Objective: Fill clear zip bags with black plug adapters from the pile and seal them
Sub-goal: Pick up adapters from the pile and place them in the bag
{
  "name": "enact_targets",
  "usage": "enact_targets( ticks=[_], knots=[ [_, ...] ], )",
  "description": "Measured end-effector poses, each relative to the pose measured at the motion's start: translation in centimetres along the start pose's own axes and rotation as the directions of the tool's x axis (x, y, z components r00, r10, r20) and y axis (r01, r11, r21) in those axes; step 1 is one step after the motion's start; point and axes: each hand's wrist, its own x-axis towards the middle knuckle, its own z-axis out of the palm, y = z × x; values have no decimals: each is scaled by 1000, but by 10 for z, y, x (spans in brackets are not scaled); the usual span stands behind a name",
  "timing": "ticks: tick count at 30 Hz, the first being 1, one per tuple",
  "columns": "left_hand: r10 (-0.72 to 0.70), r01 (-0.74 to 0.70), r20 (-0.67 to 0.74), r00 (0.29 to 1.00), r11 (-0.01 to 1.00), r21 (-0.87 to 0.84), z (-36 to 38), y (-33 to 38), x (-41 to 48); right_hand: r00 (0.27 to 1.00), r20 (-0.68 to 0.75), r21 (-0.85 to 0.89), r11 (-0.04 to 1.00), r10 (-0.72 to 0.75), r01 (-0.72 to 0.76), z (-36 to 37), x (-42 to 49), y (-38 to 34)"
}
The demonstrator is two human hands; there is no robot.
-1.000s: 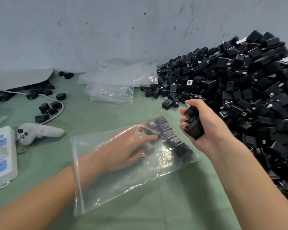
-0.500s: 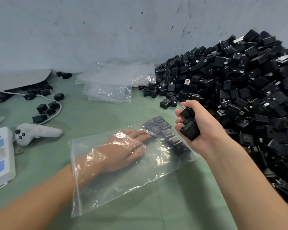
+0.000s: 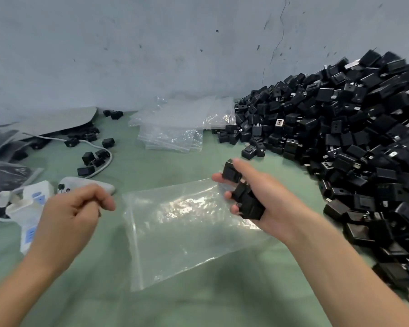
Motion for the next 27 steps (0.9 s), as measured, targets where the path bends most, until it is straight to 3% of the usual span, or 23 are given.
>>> enact_targets(
  ticks=[3, 5, 7, 9, 13, 17, 20, 23, 25, 27],
  knots=[
    [-63, 33, -119, 991, 969, -243, 6, 36, -4, 991, 131, -77, 997, 33, -23, 17, -4, 13],
    [-60, 57, 4, 998, 929, -365, 22, 61, -20, 982, 180, -84, 995, 64, -49, 29, -7, 23],
    [-59, 121, 164, 985, 910, -396, 38, 78, -34, 974, 215, -78, 996, 70, -54, 39, -10, 32],
    [-52, 141, 220, 974, 901, -411, 49, 84, -42, 964, 259, -68, 997, 52, -35, 47, -13, 40],
    [-154, 213, 167, 974, 875, -435, 52, 86, -41, 949, 311, -95, 995, 58, -30, 59, -20, 50],
    [-208, 247, 134, 969, 830, -499, 32, 72, -26, 964, 256, -69, 997, 64, -47, 61, -20, 44],
    [-269, 287, 100, 958, 916, -282, -9, 35, -13, 993, 112, 50, 998, 22, -28, 46, -12, 29],
    [-380, 374, 277, 883, 924, 77, -28, -3, -25, 999, -44, 145, 989, -2, 9, 25, -3, 18],
    [-391, 339, 457, 799, 920, 196, -19, -12, -40, 995, -95, 22, 999, -30, 32, 19, 0, 19],
    [-328, 296, 538, 776, 943, 148, -6, -11, -49, 991, -94, -209, 975, -100, 79, 21, 1, 24]
  ],
)
